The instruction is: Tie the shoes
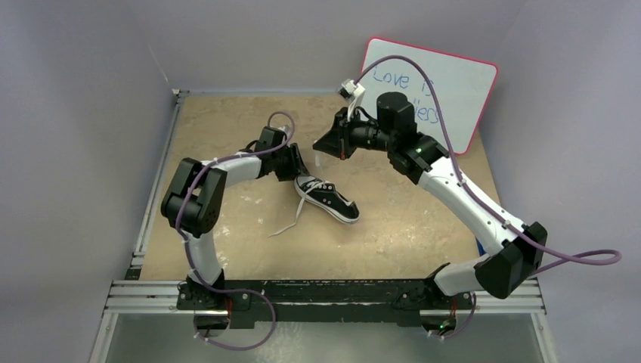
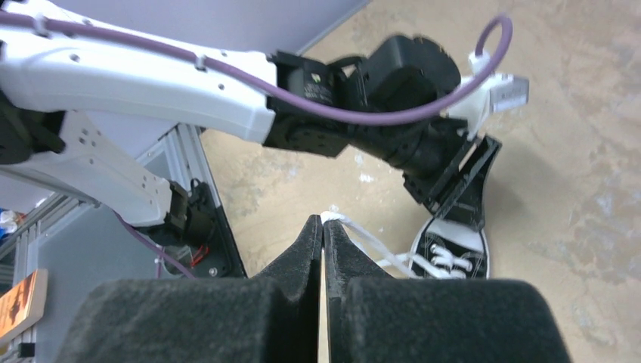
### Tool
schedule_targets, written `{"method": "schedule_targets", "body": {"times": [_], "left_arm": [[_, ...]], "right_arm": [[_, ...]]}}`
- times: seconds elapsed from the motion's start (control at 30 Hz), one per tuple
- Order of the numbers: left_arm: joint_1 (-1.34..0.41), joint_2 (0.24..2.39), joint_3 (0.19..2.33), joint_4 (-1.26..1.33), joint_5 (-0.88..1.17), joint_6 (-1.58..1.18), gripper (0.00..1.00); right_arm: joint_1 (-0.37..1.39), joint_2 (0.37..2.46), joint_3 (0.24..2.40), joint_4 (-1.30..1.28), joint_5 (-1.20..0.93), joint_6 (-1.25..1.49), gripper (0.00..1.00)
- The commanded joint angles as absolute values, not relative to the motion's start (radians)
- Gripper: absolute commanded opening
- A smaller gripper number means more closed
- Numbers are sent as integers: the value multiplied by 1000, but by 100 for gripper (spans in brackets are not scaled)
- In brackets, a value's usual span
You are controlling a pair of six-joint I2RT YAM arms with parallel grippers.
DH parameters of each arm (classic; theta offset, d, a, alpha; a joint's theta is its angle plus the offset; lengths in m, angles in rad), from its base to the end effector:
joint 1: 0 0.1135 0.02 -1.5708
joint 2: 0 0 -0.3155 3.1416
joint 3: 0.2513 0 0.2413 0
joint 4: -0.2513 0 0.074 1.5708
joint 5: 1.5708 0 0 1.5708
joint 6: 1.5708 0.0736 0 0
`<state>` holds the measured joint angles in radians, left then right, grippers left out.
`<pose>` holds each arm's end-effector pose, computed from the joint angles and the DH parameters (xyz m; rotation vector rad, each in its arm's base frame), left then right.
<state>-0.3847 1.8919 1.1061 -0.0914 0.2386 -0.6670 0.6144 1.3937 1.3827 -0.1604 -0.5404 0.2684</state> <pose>0.3830 -0.1738 0.1781 -0.2505 2.5515 -0.7302 0.2510 0.2234 0.4581 -0.7247 1.7043 1.1003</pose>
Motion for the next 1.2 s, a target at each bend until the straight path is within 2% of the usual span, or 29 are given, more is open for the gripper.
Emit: {"method": "schedule_targets", "body": {"times": [0.0,0.37,0.63,0.7,0.8,0.87,1.03,1.17], "left_arm": [[-387,2008,1089,-265,62,-539,29],[-378,2004,1153,-287,53,-438,27],[-376,2016,1278,-291,172,-418,28],[-375,1992,1288,-316,165,-404,35],[-363,1924,1282,-364,123,-377,56],[-345,1860,1254,-383,100,-370,63],[-328,1665,1137,-428,52,-333,72],[-330,1543,1005,-394,100,-358,73]], "right_arm": [[615,1361,1499,-41,-527,273,0],[615,1417,1513,-76,-554,284,0],[615,1462,1476,-42,-638,316,0],[615,1473,1476,-40,-655,320,0],[614,1464,1460,-49,-643,321,0],[615,1441,1428,-50,-642,327,0],[615,1402,1371,-50,-627,334,0],[615,1387,1351,-39,-620,342,0]]}}
